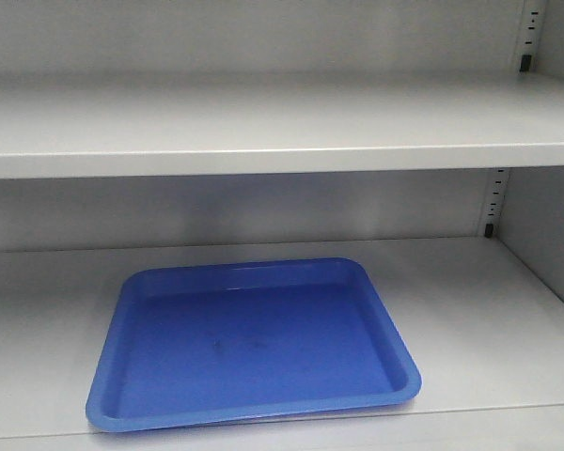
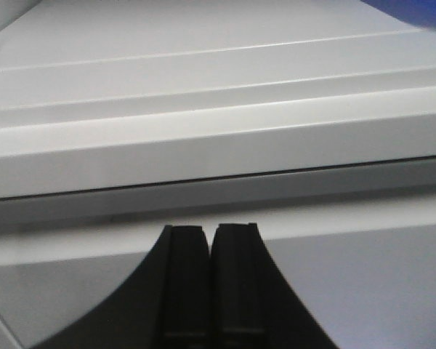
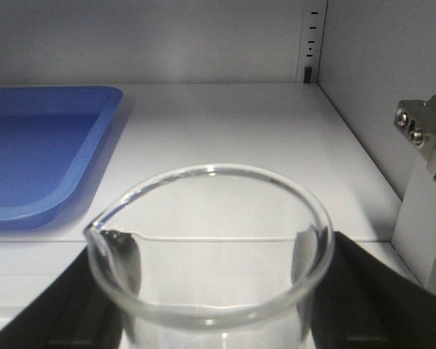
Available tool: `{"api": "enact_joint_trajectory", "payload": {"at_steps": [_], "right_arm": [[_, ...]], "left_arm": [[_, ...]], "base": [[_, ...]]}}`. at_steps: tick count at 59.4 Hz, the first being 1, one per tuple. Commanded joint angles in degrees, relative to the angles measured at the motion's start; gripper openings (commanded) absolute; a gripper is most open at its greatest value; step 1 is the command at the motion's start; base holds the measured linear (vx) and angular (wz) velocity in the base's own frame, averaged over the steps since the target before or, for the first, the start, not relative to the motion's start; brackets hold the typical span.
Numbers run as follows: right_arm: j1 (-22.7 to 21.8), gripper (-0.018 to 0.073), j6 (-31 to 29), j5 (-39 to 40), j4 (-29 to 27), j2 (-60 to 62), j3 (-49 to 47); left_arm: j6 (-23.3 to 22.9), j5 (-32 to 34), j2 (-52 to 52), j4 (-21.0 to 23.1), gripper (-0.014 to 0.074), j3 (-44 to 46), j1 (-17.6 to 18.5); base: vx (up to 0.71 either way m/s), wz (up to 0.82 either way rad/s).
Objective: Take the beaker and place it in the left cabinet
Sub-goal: 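Align the base in front of the shelf with the blue tray, then extend the right gripper over the blue tray and lower the beaker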
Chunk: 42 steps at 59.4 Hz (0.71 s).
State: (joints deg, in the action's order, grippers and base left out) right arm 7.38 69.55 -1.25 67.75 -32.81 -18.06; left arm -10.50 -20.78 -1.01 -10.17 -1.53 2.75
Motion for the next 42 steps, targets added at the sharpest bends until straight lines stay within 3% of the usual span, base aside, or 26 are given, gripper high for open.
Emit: {"api": "enact_joint_trajectory", "payload": {"at_steps": [1,9,20,34,42], "right_arm": [[0.0,-0.0004,-0.7,6.5,1.2,-1.5,-2.2],[0.0,-0.0004,-3.9,17.6,3.2,-9.4,-6.1],[0.0,-0.0004,-9.4,31.8,0.1,-28.2,-18.8],[0.1,-0.0004,-10.6,54.2,-1.0,-53.9,-37.0],[3.8,-0.0004,-10.5,64.2,-0.8,-68.4,-48.3]], "left_arm": [[-0.2,4.3,-0.6,-0.2,0.0004,0.9,0.3],[-0.2,4.3,-0.6,-0.2,0.0004,0.9,0.3],[-0.2,4.3,-0.6,-0.2,0.0004,0.9,0.3],[-0.2,4.3,-0.6,-0.2,0.0004,0.9,0.3],[-0.2,4.3,-0.6,-0.2,0.0004,0.9,0.3]], "base": [[0.00,0.00],[0.00,0.00],[0.00,0.00],[0.00,0.00],[0.00,0.00]]}}
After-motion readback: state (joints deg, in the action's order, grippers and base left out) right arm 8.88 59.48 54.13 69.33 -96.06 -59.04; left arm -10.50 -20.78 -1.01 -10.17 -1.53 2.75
